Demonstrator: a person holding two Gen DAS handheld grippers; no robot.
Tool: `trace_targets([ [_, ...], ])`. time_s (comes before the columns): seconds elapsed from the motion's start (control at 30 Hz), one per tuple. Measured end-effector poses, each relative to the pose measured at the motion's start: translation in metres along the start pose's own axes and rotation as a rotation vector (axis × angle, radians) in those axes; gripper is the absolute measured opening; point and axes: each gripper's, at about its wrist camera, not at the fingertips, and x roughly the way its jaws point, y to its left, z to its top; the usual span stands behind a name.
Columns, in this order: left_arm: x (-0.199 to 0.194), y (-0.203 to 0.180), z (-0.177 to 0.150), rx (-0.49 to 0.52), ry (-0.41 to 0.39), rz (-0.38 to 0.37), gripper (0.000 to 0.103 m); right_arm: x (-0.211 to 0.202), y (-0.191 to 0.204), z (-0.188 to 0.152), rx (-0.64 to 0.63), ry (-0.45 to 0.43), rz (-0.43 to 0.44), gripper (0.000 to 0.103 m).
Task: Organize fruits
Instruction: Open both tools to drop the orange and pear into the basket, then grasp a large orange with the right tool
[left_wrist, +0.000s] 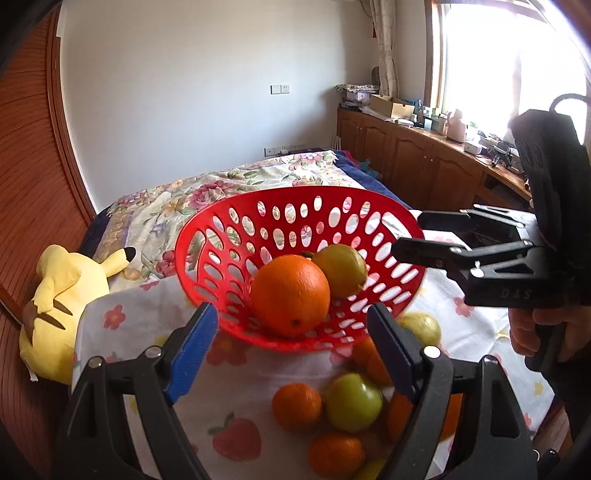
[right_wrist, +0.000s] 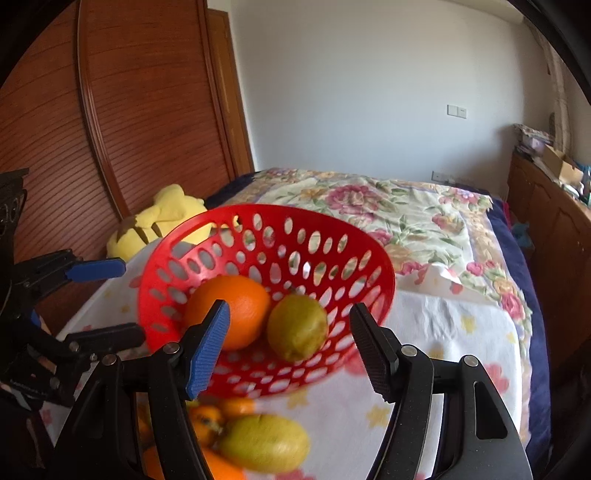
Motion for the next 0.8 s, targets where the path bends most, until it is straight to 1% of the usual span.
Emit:
trace_targets([
  [0.37,-0.032,-0.015,-0.043,-0.001,-0.025,-0.007,0.083,-0.039,0.035,-0.053,0.023,-0.027,-0.007,0.074],
  [0.5,-0.040,-0.020,-0.060,-0.010,-0.029,-0.008,0.084,-0.046,0.045,-0.074,0.037,-0.021,-0.008,0.076],
  [0.6,-0.043,-0.021,-0.074,-0.020,-0.024,-0.008,0.084,-0.050,0.050,-0.087,0.050,-0.017,-0.009,0.080],
  [0.8,-0.044,-0.023,-0.095,-0.051,-0.023,-0.006,0.084,-0.053,0.055,-0.103,0.071,-0.007,-0.002,0.085],
])
